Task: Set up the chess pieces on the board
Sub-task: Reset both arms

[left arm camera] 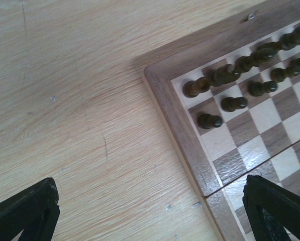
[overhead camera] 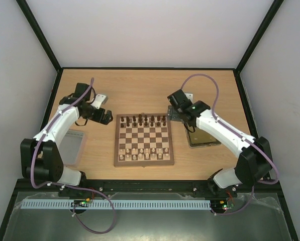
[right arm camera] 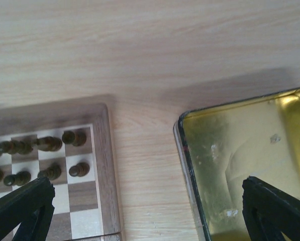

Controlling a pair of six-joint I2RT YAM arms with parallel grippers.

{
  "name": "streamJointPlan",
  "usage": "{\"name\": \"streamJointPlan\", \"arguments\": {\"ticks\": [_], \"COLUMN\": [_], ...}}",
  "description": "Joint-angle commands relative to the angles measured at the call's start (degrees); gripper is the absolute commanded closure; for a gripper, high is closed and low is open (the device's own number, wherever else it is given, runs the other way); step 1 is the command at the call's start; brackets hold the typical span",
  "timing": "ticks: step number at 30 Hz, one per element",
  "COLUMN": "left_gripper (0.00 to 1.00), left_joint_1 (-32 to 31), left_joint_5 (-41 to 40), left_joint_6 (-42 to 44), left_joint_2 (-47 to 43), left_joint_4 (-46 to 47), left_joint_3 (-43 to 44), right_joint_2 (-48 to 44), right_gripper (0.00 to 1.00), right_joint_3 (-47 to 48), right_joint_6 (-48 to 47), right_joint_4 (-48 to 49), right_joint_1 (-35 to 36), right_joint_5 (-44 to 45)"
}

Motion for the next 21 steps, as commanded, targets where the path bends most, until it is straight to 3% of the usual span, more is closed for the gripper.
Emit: {"name": "streamJointPlan", "arguments": {"ticks": [1, 12, 21], "left_gripper": [0.01, 0.01, 0.01], "left_joint_1": [0.0, -1.0, -5.9], "left_joint_5": [3.6, 10.1, 6.7], "left_joint_6": [1.7, 10.1, 14.8], "left_joint_2": [-3.3, -7.2, -11.7], "left_joint_4": [-1.5, -14.1, -20.3], "left_joint_3": [0.8, 2.2, 2.1], "right_joint_2": [-3.5, -14.2, -23.6], "right_gripper": [0.03, 0.03, 0.02], "right_joint_3": [-0.8, 0.0, 1.0], "right_joint_6": [-1.5, -4.1, -3.5], "right_joint_4": [2.9, -5.9, -14.4], "right_joint_1": [-0.4, -0.4, -0.4], "right_joint_5": [5.5, -11.3, -18.6]}}
